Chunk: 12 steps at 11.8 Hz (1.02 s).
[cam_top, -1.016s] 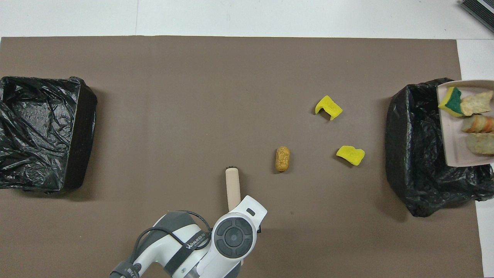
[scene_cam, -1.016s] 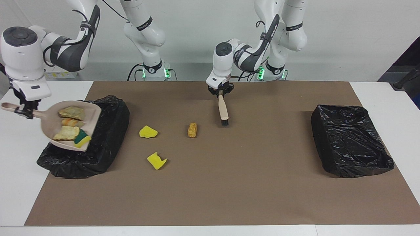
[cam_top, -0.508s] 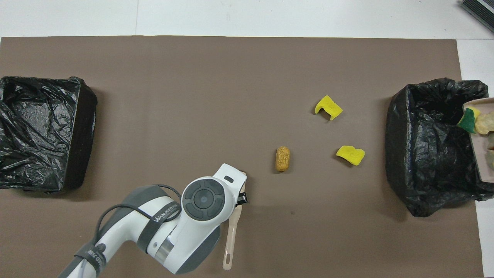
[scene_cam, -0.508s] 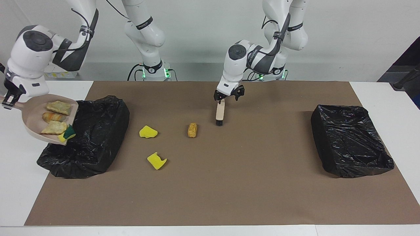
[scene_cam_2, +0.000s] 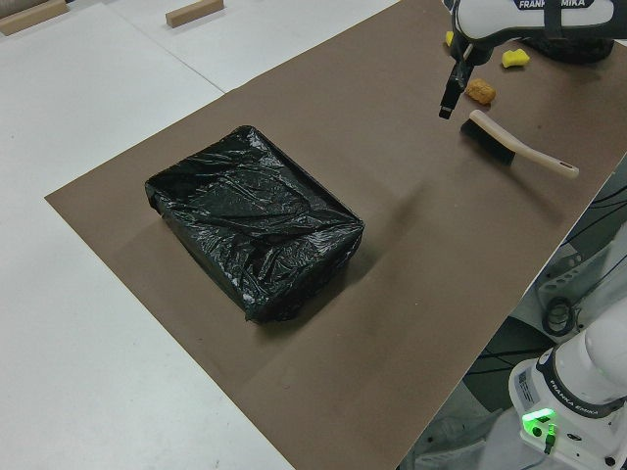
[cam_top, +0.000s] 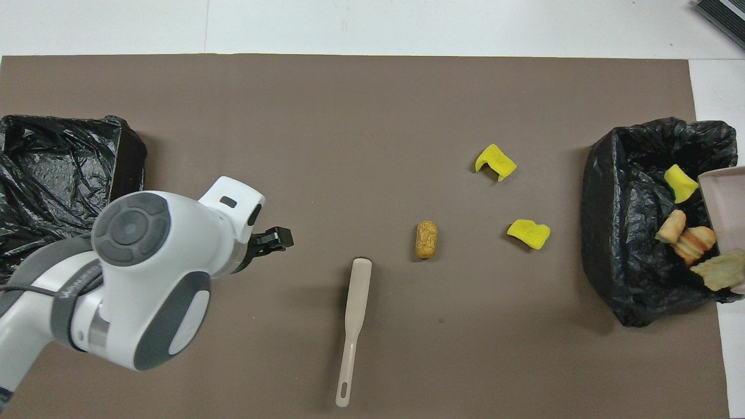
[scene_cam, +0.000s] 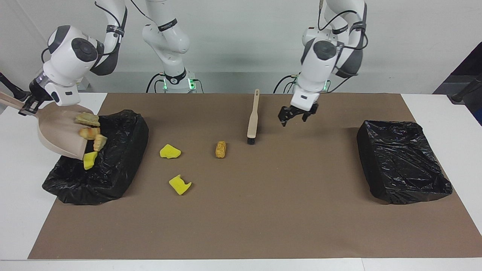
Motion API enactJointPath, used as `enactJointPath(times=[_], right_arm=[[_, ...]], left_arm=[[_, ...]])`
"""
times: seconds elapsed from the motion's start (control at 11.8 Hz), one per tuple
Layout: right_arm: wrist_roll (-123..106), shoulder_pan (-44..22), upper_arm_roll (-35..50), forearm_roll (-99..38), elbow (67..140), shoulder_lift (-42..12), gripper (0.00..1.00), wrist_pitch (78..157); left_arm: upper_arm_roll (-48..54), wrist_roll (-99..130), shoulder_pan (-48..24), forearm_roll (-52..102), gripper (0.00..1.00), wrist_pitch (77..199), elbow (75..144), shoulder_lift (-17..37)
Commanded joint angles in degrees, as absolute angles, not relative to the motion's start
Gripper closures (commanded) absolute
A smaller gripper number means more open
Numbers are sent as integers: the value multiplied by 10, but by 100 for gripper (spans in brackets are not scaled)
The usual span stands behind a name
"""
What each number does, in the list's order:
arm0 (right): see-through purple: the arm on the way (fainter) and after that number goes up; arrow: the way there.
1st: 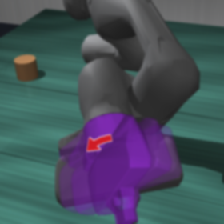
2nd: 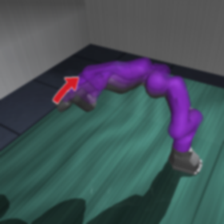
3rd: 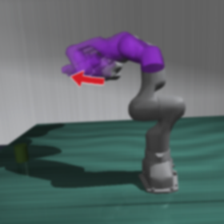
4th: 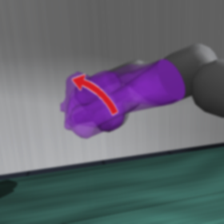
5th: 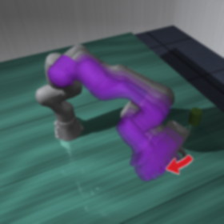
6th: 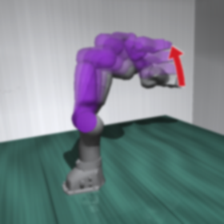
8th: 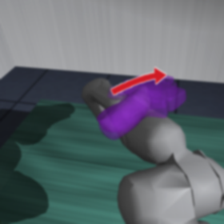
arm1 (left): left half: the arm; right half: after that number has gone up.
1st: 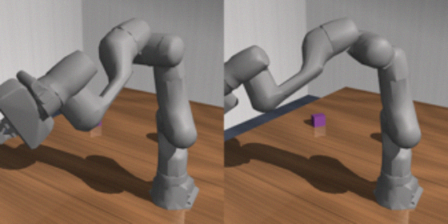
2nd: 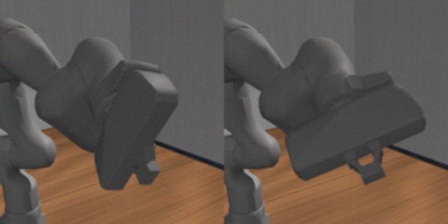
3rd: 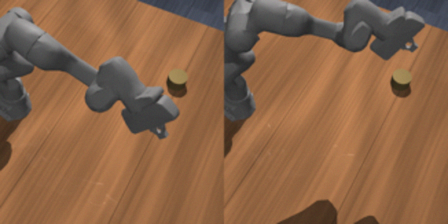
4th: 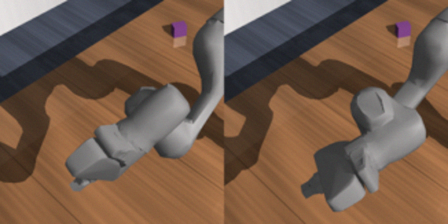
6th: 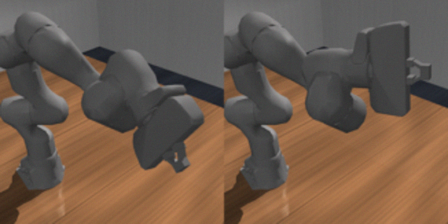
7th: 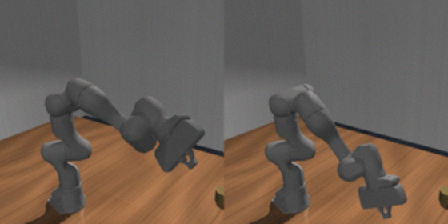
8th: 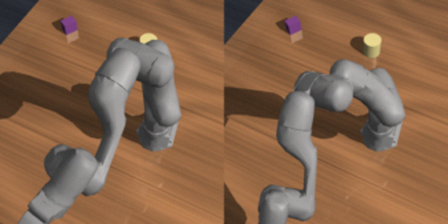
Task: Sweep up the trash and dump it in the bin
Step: 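Tip the dustpan into the bin while the left gripper sets down the brush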
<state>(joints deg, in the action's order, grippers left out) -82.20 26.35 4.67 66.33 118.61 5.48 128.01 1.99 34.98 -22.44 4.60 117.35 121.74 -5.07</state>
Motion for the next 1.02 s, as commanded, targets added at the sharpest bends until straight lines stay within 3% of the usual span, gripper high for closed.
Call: enactJointPath(times=[0.0, 0.25, 0.51, 0.93], right_arm=[[-817, 269, 50, 696, 1176, 69, 100, 1281], [-821, 260, 56, 679, 1182, 77, 100, 1275], [-833, 208, 56, 570, 1184, 76, 100, 1239], [-821, 133, 56, 378, 1177, 69, 100, 1191]], left_arm=[[26, 258, -165, 32, 0, 1154, 1213, -59], [27, 118, -92, 29, 0, 1129, 1209, -74], [26, 24, -41, 28, 0, 1111, 1191, -74], [26, -58, 24, 29, 0, 1005, 1028, -67]])
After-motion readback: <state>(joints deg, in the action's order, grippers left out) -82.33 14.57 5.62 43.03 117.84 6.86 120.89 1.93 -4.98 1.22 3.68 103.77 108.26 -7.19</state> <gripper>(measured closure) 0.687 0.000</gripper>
